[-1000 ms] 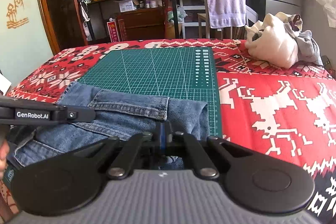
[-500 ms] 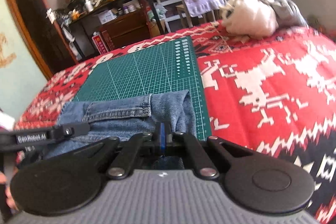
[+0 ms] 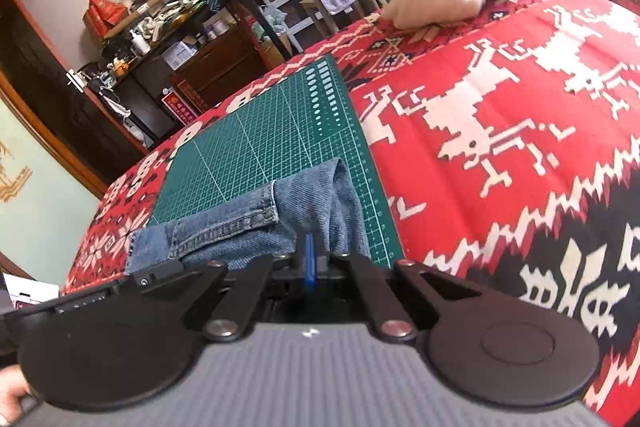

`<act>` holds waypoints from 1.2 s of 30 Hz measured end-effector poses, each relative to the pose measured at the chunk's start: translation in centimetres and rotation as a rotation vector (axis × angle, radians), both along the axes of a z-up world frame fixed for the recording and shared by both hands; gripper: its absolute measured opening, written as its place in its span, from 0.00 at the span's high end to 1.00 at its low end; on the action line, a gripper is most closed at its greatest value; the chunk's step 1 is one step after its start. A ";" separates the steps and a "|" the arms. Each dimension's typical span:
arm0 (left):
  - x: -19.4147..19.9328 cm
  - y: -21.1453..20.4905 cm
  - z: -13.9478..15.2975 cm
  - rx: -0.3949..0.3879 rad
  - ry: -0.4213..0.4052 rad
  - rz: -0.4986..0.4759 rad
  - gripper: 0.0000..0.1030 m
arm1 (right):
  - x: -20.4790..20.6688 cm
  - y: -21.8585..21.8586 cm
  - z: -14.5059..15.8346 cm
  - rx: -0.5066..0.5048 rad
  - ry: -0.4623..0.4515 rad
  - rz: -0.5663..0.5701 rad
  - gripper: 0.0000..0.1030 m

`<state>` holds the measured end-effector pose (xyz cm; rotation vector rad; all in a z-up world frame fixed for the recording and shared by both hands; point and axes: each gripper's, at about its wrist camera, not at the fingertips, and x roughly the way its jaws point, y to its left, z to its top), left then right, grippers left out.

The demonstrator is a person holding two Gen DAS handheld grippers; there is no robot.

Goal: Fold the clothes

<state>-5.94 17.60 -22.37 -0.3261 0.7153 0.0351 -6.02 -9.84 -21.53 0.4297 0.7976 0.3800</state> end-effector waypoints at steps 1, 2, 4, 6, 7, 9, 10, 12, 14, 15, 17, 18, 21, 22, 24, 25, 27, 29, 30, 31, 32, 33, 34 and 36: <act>0.0 0.0 0.0 0.001 -0.001 -0.001 0.94 | -0.1 0.0 0.1 -0.012 -0.005 0.005 1.00; 0.0 0.0 0.0 0.001 0.000 0.000 0.94 | -0.3 0.0 0.1 -0.023 -0.011 0.009 1.00; 0.0 0.0 0.0 0.001 0.001 -0.001 0.94 | -0.4 -0.1 0.1 -0.019 -0.006 0.007 1.00; 0.0 0.0 0.0 -0.001 0.001 -0.002 0.94 | -0.4 -0.4 0.1 -0.010 0.000 0.004 1.00; 0.0 0.0 0.0 -0.002 0.001 -0.001 0.94 | -0.5 -0.4 0.2 -0.012 0.002 0.004 1.00; 0.0 0.0 0.0 -0.003 0.001 0.000 0.94 | -0.6 -0.4 0.2 -0.015 0.003 0.004 1.00; 0.0 0.0 0.0 -0.003 0.001 0.000 0.94 | -0.6 -0.3 0.3 -0.022 0.001 0.009 1.00; 0.0 0.0 0.0 -0.002 0.000 0.000 0.94 | -0.7 -0.2 0.5 -0.049 -0.008 0.027 1.00; 0.0 0.0 0.0 -0.002 0.000 0.000 0.94 | -0.7 -0.2 0.6 -0.085 0.002 0.024 1.00; 0.0 0.0 0.0 -0.001 0.000 0.000 0.94 | -0.8 -0.6 0.5 -0.081 0.011 0.020 1.00; 0.0 0.0 0.0 -0.001 0.000 0.000 0.94 | -0.9 -1.4 0.3 -0.057 0.030 0.011 1.00; 0.0 0.0 0.0 -0.001 -0.001 0.000 0.94 | -1.0 -1.7 0.4 -0.049 0.036 0.013 1.00; 0.0 0.0 0.0 -0.002 0.000 0.002 0.94 | -1.5 -1.8 1.3 -0.072 -0.006 0.020 1.00; 0.1 0.0 0.0 -0.001 0.001 0.002 0.94 | -1.6 -1.7 2.0 -0.086 -0.040 0.025 1.00; 0.1 -0.1 0.0 0.003 0.004 0.002 0.94 | -1.3 -0.9 3.5 -0.114 -0.114 0.053 1.00; 0.1 -0.1 0.0 0.002 0.005 0.003 0.94 | -0.9 -0.3 4.1 -0.133 -0.146 0.076 0.99; 0.2 0.0 0.1 -0.002 0.007 0.004 0.94 | -0.1 1.0 5.3 -0.160 -0.197 0.122 0.99; 0.1 0.0 0.0 -0.007 0.007 0.006 0.94 | 1.1 2.4 5.5 -0.170 -0.196 0.162 0.99; 0.1 0.0 0.0 -0.007 0.007 0.006 0.94 | 1.7 3.1 5.2 -0.185 -0.181 0.177 0.99; 0.1 0.0 0.0 -0.006 0.007 0.005 0.94 | 2.2 3.7 4.7 -0.202 -0.160 0.183 0.99; 0.1 0.0 0.0 -0.005 0.007 0.005 0.94 | 2.6 4.1 4.0 -0.224 -0.138 0.183 0.99; 0.1 0.0 0.0 -0.005 0.007 0.004 0.94 | 2.8 4.2 3.2 -0.242 -0.120 0.179 0.99; 0.0 0.0 0.0 -0.006 0.007 0.003 0.94 | 2.9 4.1 2.3 -0.259 -0.105 0.175 1.00; 0.1 0.1 0.0 -0.007 0.009 0.003 0.94 | 2.5 3.6 1.6 -0.230 -0.118 0.167 1.00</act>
